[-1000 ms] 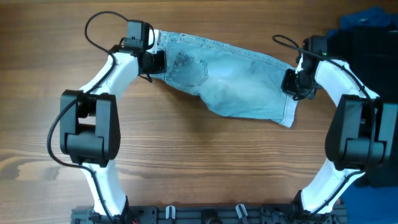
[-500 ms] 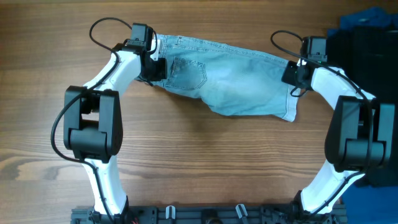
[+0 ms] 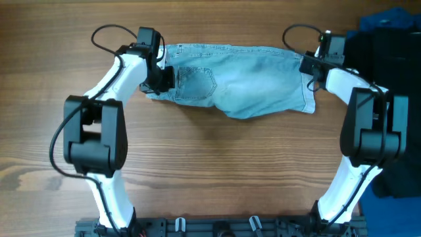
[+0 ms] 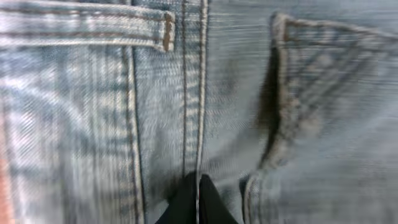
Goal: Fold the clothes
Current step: 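Grasp the shorts' top corners with left and right grippers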
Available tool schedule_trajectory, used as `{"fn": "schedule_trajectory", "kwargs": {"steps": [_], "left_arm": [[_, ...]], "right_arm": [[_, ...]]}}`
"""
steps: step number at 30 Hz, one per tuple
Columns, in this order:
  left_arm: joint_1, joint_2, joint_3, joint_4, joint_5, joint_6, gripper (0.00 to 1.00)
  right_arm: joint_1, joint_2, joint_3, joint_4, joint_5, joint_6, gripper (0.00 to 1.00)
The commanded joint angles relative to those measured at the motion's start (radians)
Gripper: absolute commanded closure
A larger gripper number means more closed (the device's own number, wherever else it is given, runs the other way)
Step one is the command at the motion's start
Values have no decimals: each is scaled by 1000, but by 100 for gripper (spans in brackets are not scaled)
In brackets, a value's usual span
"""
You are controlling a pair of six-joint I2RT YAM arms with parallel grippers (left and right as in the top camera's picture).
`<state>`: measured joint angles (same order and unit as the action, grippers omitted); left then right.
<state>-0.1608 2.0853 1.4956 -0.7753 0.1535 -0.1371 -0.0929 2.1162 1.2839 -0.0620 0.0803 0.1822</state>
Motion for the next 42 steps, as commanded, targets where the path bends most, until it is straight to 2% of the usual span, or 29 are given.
{"fn": "schedule_trajectory", "kwargs": {"steps": [1, 2, 3, 4, 5, 6, 8, 11, 15, 16, 24, 25, 27, 29, 30, 31, 32, 35, 40, 42], "left_arm": [[10, -163, -10, 82, -10, -10, 95], [10, -195, -10, 108, -10, -10, 88], [10, -274, -10, 165, -10, -9, 76], [15, -310, -10, 191, -13, -9, 60], [19, -333, -10, 207, -17, -2, 38], [30, -358, -10, 213, -17, 15, 13], [42, -373, -10, 203, -17, 18, 0], [73, -369, -10, 204, -59, 19, 0], [113, -345, -11, 191, -58, 17, 0], [123, -340, -11, 183, -59, 17, 0], [160, -335, -11, 164, -59, 17, 0], [160, -335, -11, 159, -59, 17, 0], [160, -335, -11, 158, -59, 17, 0], [160, -335, -11, 158, -62, 17, 2], [160, -332, -11, 158, -62, 16, 11], [160, -328, -11, 157, -62, -8, 15], [160, -319, -11, 157, -62, -48, 16], [160, -238, -11, 185, -54, -134, 11], [160, -59, -11, 301, 93, -135, 11], [160, -27, -11, 332, 104, -160, 13]], "right_arm": [[0, -24, 128, -106, -58, -30, 70], [0, -50, 176, -175, -58, -45, 66], [0, -93, 260, -316, -59, -53, 62], [0, -113, 294, -380, -59, -54, 60], [0, -129, 324, -440, -64, -80, 58], [0, -140, 340, -506, -108, -182, 51], [0, -129, 339, -558, -166, -260, 50], [0, -82, 337, -571, -185, -258, 58], [-5, 9, 337, -540, -185, -243, 57], [-8, 32, 337, -521, -185, -230, 51], [-19, 117, 337, -492, -155, -148, 52], [-19, 131, 337, -492, -156, -122, 57], [-19, 137, 337, -492, -159, -100, 80], [-19, 133, 338, -492, -159, -100, 92], [-19, 132, 338, -497, -159, -100, 96], [-19, 132, 338, -501, -159, -100, 96], [-19, 132, 338, -504, -159, -100, 95], [-19, 132, 338, -509, -159, -100, 96], [-19, 132, 338, -512, -159, -100, 96], [-19, 132, 337, -516, -159, -100, 96]]}}
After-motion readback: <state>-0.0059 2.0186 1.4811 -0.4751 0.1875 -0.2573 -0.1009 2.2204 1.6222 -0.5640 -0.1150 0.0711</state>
